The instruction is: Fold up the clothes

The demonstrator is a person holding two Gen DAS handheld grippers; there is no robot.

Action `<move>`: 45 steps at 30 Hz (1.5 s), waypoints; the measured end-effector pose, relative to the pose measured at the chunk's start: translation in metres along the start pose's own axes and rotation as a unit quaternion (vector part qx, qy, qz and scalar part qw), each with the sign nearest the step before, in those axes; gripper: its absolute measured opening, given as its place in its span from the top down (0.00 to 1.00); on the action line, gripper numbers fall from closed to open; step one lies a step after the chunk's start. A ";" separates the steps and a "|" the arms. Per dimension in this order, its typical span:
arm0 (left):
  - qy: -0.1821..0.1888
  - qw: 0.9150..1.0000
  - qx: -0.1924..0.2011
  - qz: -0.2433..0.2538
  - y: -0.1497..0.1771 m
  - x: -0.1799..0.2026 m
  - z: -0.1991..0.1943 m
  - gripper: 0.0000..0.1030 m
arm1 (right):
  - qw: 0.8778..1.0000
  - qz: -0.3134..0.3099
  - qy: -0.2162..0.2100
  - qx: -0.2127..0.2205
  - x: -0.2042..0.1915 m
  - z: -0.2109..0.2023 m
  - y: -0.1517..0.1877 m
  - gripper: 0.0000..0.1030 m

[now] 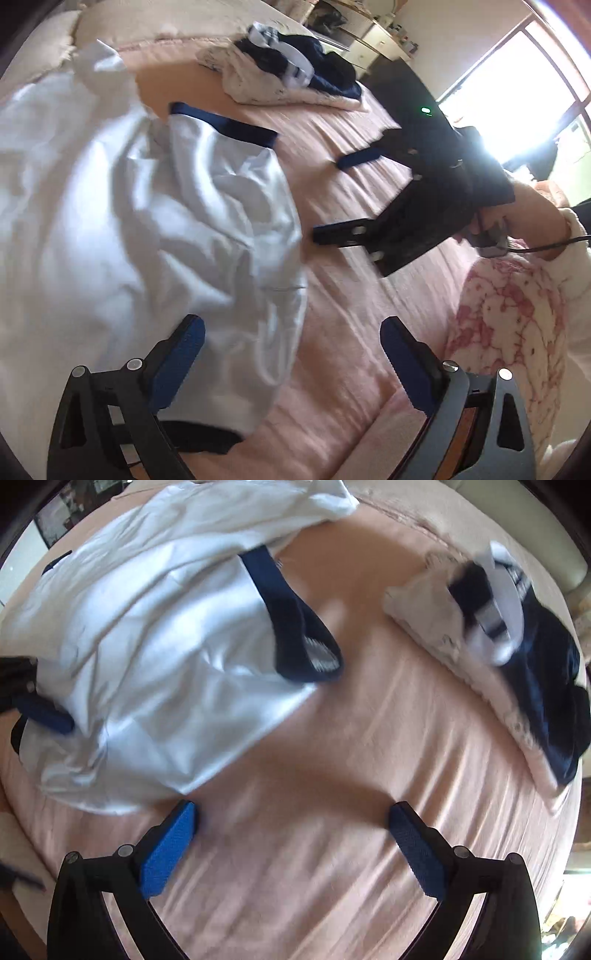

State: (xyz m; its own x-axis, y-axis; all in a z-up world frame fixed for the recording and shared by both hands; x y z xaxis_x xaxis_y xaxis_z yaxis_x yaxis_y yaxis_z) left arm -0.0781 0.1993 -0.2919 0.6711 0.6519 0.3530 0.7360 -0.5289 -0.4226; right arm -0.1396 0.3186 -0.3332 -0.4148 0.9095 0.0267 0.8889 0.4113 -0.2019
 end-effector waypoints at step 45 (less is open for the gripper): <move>-0.219 0.970 -0.101 0.002 -0.003 -0.140 0.003 0.00 | 0.995 -0.062 0.076 0.016 0.022 -0.054 0.047 0.00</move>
State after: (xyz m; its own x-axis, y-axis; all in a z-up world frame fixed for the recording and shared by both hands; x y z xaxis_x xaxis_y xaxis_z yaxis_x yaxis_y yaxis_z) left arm -0.1742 0.1115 -0.3428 0.6042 0.7948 -0.0563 0.7658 -0.5988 -0.2345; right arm -0.0964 0.3613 -0.2897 -0.4840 0.8519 0.1999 0.8252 0.5203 -0.2197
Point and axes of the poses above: each gripper's, at about its wrist camera, not at the fingertips, and z roughly the way its jaws point, x to its right, y to its underside, the point moved 6 cm from there along z, roughly the way its jaws point, and after that the axes turned 2 degrees about -y, right-handed, at the moved point
